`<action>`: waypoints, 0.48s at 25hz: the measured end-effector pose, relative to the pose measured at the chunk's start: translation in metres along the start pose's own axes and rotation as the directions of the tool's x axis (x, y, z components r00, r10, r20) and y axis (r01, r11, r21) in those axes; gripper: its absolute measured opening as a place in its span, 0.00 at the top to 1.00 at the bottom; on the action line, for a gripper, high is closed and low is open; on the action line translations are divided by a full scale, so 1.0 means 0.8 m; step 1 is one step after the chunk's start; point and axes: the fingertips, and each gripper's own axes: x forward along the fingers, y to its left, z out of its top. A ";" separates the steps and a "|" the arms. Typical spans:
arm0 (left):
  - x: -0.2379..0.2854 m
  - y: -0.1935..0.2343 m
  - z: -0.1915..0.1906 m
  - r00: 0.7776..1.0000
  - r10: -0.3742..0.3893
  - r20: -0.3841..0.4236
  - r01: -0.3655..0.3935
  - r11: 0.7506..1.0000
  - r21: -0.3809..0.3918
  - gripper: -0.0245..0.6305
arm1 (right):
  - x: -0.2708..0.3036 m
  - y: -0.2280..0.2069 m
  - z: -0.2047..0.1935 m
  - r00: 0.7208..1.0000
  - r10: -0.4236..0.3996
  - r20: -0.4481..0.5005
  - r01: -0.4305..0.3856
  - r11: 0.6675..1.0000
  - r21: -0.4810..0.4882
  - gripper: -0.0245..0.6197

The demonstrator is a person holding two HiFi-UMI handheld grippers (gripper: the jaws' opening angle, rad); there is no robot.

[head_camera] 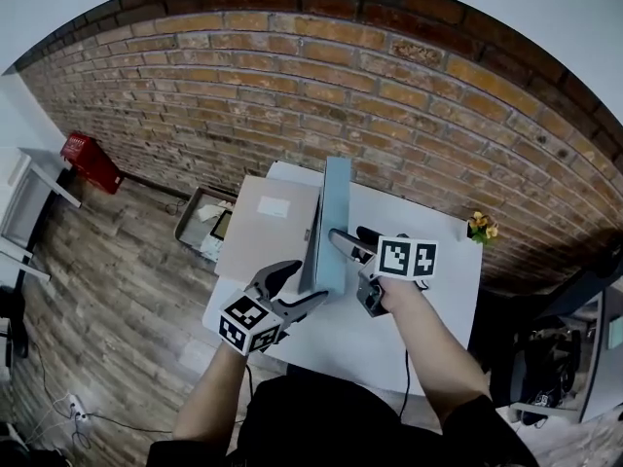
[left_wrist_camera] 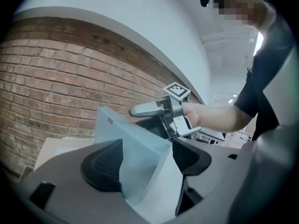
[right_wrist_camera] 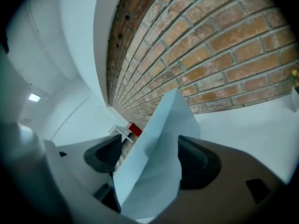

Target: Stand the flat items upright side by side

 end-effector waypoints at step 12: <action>-0.010 0.113 0.020 0.999 0.045 0.010 -0.045 0.999 -0.006 0.43 | 0.058 -0.025 0.029 0.982 -0.178 -0.065 0.176 0.984 -0.033 0.27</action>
